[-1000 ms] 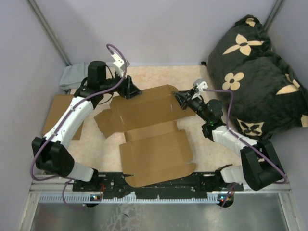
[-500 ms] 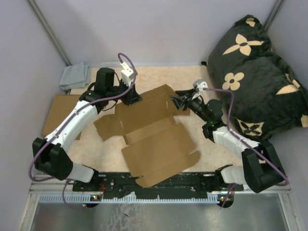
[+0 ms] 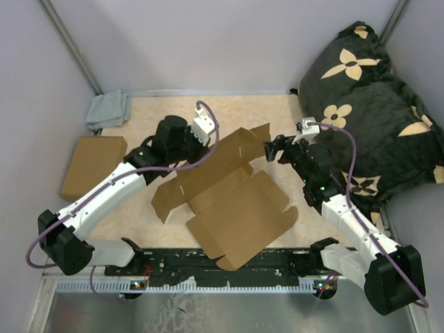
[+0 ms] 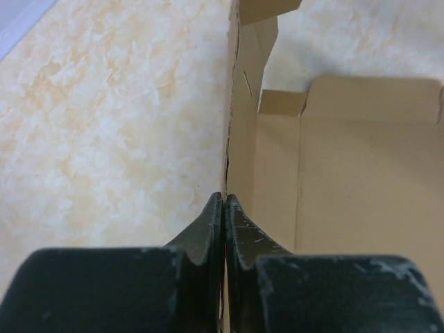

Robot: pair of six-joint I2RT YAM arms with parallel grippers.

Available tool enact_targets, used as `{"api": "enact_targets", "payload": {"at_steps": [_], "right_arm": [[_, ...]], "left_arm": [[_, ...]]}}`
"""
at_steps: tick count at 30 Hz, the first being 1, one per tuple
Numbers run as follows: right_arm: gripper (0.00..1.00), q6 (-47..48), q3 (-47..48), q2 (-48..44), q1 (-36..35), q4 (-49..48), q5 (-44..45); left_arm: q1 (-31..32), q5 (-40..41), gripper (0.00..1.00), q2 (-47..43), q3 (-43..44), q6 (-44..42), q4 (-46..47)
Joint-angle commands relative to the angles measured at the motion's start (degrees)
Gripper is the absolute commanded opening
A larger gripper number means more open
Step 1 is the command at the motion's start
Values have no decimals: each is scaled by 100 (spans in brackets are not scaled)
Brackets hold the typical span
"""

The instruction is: Fold the paper box

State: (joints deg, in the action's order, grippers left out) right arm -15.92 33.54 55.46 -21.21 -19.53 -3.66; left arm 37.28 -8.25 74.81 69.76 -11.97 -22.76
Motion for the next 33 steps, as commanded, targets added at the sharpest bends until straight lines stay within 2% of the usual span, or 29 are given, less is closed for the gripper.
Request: {"api": "enact_targets", "payload": {"at_steps": [1, 3, 6, 7, 8, 13, 18, 23, 27, 33], "right_arm": [[75, -209, 583, 351, 416, 1051, 647], [66, -255, 779, 687, 643, 1034, 413], [29, -288, 1214, 1253, 868, 1000, 136], [21, -277, 1359, 1462, 913, 958, 49], [18, -249, 1502, 1656, 948, 904, -34], [21, -126, 2193, 2751, 1143, 575, -666], [28, -336, 2944, 3962, 1444, -100, -1304], [31, -375, 3805, 5177, 1510, -298, -2246], [31, -571, 4196, 5751, 1508, -517, -3246], [31, -930, 3848, 5908, 1497, -1527, -4014]], "left_arm": [[670, 1678, 4, 36, -350, -383, -92], [999, 2293, 0, 32, -577, -440, 10], [1332, 2980, 0, -13, -925, -469, 309], [1425, 3194, 0, -23, -1017, -505, 399], [1556, 3435, 0, -39, -1071, -541, 468], [1760, 4140, 0, -100, -1108, -718, 568], [1953, 4344, 0, -310, -1316, -917, 915], [2108, 4543, 0, -552, -1571, -1181, 1206], [2152, 4624, 0, -680, -1627, -1406, 1401], [2152, 4576, 0, -670, -1648, -2086, 1927]]}}
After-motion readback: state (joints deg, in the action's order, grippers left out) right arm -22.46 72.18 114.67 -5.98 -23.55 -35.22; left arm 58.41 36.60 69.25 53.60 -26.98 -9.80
